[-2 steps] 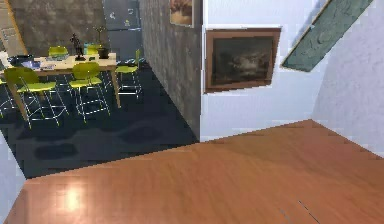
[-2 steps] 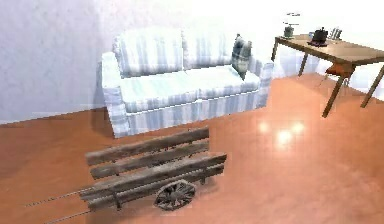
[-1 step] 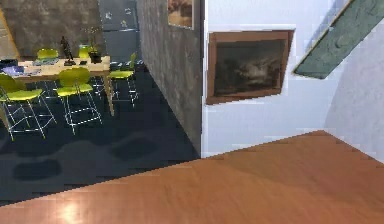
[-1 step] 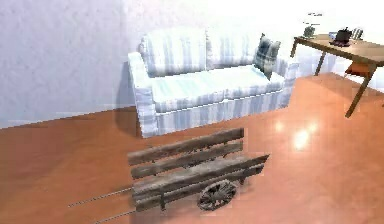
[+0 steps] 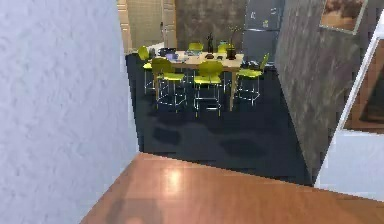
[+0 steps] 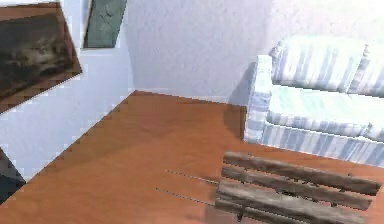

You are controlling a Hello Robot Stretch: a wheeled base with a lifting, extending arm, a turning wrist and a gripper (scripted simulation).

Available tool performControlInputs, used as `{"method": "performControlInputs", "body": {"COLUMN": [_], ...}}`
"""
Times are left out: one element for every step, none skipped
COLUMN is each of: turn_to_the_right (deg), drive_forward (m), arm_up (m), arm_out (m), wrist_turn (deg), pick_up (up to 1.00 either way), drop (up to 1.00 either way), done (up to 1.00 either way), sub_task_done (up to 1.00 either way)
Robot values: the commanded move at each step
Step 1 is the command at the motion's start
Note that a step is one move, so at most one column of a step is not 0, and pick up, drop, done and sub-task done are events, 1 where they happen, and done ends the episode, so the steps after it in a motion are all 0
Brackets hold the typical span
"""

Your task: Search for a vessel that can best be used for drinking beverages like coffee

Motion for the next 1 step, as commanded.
{"method": "performControlInputs", "body": {"turn_to_the_right": [0.0], "drive_forward": [1.00], "arm_up": [0.00], "arm_out": [0.00], "wrist_turn": [0.0], "pick_up": [0.00], "drop": [0.00], "done": [0.00], "sub_task_done": [0.00]}}
